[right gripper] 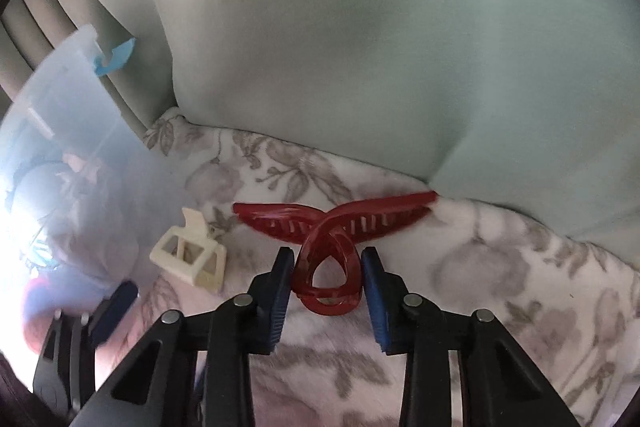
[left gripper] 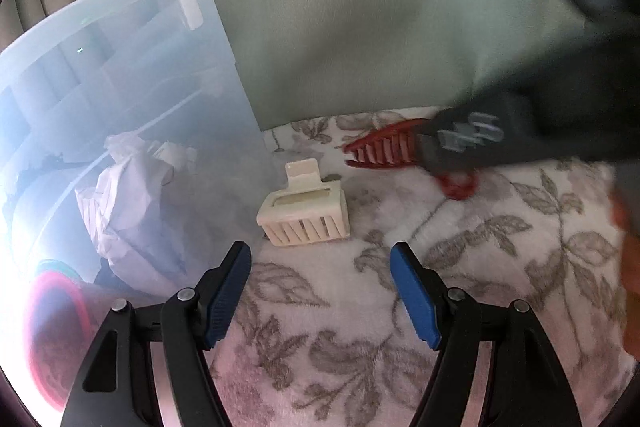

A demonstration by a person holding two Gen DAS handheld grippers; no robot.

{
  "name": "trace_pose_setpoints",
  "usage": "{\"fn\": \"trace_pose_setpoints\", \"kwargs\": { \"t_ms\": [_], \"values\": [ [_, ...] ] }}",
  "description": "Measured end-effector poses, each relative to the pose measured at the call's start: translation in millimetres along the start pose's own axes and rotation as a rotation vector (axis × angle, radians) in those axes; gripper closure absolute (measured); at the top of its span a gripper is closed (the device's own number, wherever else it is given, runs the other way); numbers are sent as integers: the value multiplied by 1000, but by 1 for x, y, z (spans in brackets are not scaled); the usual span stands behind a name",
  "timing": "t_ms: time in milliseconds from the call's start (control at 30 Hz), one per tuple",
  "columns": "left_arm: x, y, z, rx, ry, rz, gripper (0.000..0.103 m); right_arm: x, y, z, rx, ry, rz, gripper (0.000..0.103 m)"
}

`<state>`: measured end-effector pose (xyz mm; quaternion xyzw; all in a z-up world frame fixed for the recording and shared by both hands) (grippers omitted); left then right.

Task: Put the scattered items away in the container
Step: 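Grasp the white clip with the left gripper while the right grasps the red claw clip, then lift and carry the white clip and red claw clip over the clear box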

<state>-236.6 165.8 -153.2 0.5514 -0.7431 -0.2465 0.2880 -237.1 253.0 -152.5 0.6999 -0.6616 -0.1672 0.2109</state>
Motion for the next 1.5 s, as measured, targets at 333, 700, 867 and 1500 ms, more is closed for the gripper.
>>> {"fn": "trace_pose_setpoints", "kwargs": {
  "t_ms": [333,700,867,1500],
  "values": [
    [-2,22,44,90,172,-31,30,-35,-24,-18,10,-41,30,67],
    [2,24,54,84,-25,-104,30,-44,-30,-30,-16,-41,88,67],
    [14,23,65,90,-60,-162,30,-51,-35,-29,-8,-39,123,67],
    [31,48,95,93,-27,-185,47,-55,-35,-14,-3,-56,200,66]
  ]
}}
Point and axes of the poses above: each gripper's, at about its wrist camera, not at the fingertips, and z roughly the way its jaws point, x to its left, y to its top, the point moved 4 cm from there along z, roughly the way its jaws point, and after that the axes turned 8 degrees about -y, right-handed, at the moved point
